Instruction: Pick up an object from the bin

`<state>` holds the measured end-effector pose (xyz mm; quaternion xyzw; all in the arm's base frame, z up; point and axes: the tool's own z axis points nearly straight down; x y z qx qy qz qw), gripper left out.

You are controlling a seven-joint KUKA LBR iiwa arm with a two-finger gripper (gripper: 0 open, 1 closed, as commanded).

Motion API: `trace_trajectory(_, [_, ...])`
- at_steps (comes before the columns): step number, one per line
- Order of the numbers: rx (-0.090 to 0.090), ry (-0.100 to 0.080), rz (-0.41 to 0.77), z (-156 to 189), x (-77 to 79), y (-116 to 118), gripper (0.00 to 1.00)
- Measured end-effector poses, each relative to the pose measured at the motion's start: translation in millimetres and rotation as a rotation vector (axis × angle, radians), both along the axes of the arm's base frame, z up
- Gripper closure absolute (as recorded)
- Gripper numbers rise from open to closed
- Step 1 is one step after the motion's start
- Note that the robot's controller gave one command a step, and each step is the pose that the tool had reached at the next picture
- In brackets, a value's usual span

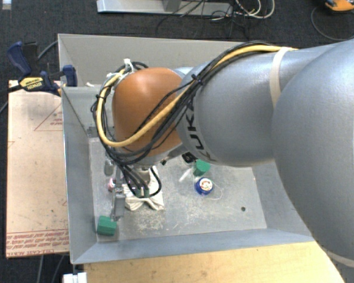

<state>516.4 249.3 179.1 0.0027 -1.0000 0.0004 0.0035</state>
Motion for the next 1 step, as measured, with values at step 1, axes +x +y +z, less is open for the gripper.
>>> trace_trajectory(1, [0.002, -0.007, -0.006, 4.8, 2.1, -1.8, 0.00])
